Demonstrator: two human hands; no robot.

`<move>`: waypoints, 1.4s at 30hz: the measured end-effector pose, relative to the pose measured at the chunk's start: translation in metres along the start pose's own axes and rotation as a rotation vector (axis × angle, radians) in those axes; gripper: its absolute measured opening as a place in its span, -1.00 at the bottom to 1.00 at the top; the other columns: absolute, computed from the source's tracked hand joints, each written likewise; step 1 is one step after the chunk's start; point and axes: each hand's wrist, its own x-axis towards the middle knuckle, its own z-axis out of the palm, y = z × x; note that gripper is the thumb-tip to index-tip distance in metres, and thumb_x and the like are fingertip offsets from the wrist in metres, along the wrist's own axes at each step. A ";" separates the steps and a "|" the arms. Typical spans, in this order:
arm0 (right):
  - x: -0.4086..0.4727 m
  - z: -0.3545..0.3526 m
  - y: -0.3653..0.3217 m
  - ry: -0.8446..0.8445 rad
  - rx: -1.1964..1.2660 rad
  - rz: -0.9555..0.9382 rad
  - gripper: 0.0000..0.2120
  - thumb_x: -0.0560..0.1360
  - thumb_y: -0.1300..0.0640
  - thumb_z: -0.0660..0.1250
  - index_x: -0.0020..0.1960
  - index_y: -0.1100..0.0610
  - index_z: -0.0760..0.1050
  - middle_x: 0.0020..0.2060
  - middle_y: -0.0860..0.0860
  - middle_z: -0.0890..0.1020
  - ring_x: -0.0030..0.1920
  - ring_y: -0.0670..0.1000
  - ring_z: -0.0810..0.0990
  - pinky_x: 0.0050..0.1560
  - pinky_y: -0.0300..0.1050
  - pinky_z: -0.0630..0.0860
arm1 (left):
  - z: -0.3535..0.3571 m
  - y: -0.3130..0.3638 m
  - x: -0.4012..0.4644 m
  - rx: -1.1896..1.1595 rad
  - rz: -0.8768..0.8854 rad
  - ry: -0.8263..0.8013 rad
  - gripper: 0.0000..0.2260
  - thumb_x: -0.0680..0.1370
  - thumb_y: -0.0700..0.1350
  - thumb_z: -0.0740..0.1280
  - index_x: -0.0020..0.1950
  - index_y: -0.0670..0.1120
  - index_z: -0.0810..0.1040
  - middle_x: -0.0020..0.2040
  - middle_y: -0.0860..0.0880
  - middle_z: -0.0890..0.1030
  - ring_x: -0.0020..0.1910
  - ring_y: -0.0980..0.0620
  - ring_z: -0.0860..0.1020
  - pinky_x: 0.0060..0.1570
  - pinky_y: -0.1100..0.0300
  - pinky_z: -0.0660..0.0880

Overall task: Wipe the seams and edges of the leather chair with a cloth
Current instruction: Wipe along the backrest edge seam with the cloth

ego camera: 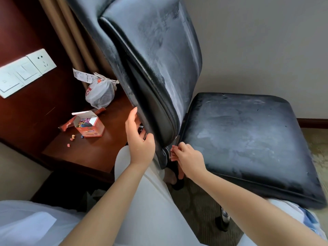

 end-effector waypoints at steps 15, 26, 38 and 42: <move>0.027 -0.064 -0.023 0.352 0.936 0.420 -0.74 0.53 0.22 0.28 0.19 0.04 0.54 0.04 -0.12 0.57 0.03 -0.16 0.51 0.02 -0.35 0.45 | 0.019 0.007 -0.011 -0.003 -0.035 0.055 -0.27 0.41 -0.46 0.26 0.40 0.16 0.19 0.45 -0.01 0.27 0.42 0.03 0.30 0.37 -0.04 0.35; 0.020 -0.044 -0.023 0.357 0.980 0.525 -0.75 0.50 0.25 0.33 0.13 0.01 0.57 0.00 -0.15 0.61 0.05 -0.14 0.56 0.11 -0.16 0.52 | 0.025 0.006 -0.017 0.207 -0.034 0.066 -0.38 0.49 -0.42 0.23 0.46 0.04 0.26 0.55 0.05 0.04 0.52 0.16 0.01 0.48 -0.06 0.12; 0.016 -0.032 -0.019 0.224 1.018 0.614 -0.77 0.51 0.20 0.32 0.12 -0.01 0.58 0.00 -0.13 0.63 0.03 -0.15 0.56 0.11 -0.08 0.53 | 0.027 0.005 -0.018 0.405 0.242 0.086 -0.53 0.45 -0.40 0.26 0.34 -0.15 0.45 0.52 -0.05 0.04 0.51 0.10 0.02 0.36 0.50 0.02; 0.021 -0.041 -0.026 0.367 1.046 0.559 -0.76 0.49 0.22 0.35 0.14 0.04 0.58 0.01 -0.15 0.61 0.06 -0.17 0.56 0.12 -0.28 0.48 | 0.026 0.002 -0.015 0.391 0.178 0.085 -0.55 0.48 -0.32 0.31 0.36 -0.10 0.43 0.54 -0.14 0.05 0.52 0.07 0.02 0.38 0.48 0.02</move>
